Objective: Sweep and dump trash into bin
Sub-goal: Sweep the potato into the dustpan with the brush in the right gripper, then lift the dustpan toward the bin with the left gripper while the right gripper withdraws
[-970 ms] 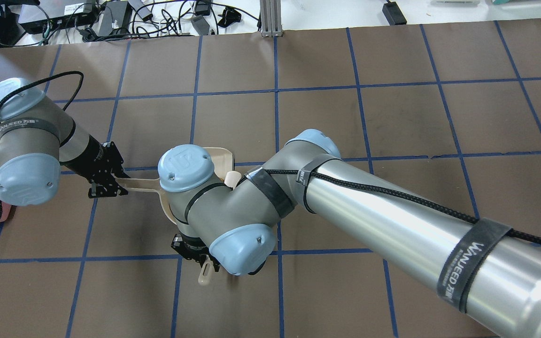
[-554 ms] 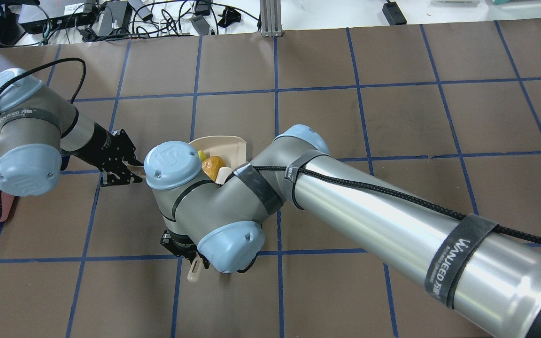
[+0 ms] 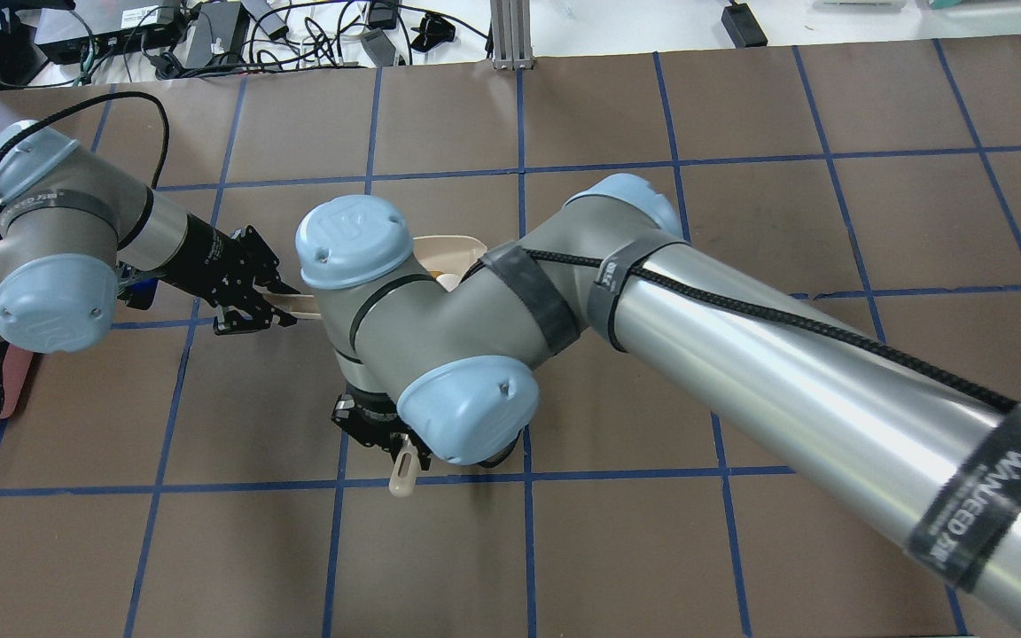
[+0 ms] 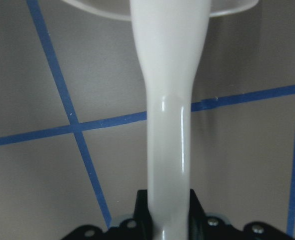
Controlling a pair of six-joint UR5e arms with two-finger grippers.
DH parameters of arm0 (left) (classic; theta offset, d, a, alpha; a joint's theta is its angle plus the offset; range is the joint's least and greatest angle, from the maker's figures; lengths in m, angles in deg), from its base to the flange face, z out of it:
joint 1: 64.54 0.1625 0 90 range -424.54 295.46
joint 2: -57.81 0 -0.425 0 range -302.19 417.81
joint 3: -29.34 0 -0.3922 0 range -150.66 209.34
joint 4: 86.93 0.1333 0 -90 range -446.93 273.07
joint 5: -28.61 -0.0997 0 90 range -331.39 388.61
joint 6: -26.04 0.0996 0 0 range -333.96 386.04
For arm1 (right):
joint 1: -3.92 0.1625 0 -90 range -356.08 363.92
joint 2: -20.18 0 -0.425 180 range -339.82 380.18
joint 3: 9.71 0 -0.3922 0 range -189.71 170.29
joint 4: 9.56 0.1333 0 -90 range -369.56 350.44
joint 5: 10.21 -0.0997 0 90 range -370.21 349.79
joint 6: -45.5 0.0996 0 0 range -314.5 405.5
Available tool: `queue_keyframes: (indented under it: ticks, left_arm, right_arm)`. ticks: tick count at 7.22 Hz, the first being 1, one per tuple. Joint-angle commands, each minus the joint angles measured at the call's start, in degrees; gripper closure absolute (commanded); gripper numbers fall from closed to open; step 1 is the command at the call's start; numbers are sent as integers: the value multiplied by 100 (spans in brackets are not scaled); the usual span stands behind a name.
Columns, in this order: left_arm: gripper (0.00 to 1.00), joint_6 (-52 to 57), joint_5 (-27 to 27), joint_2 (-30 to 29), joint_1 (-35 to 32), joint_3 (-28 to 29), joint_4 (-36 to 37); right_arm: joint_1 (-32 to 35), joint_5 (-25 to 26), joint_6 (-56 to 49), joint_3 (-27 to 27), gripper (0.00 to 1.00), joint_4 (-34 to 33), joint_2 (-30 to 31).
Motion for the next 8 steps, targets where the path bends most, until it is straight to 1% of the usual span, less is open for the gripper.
queue_keyframes:
  ticks: [1, 2, 3, 4, 5, 7, 8]
  left_arm:
    - [100, -11, 244, -94, 3, 100, -115]
    - [100, -20, 402, -77, 11, 170, -176]
    - [100, -20, 587, -77, 55, 336, -342]
    - [100, -20, 702, -86, 73, 625, -553]
    - [100, -11, 703, -138, 169, 985, -833]
    - [100, 24, 659, -462, 537, 1548, -1125]
    - [100, -20, 659, -620, 747, 1890, -1361]
  right_arm:
    - [-439, 229, -655, -6, 99, 637, 376]
    - [-510, 649, -980, 46, 98, 795, 429]
    - [-563, 931, -1079, 64, 98, 893, 456]
    - [-841, 1047, -1489, 91, 98, 998, 465]
    - [-1253, 1057, -1745, 91, 98, 1104, 500]
    - [-2036, 1057, -2211, 91, 98, 1263, 762]
    - [-2466, 1083, -2718, 82, 98, 1306, 781]
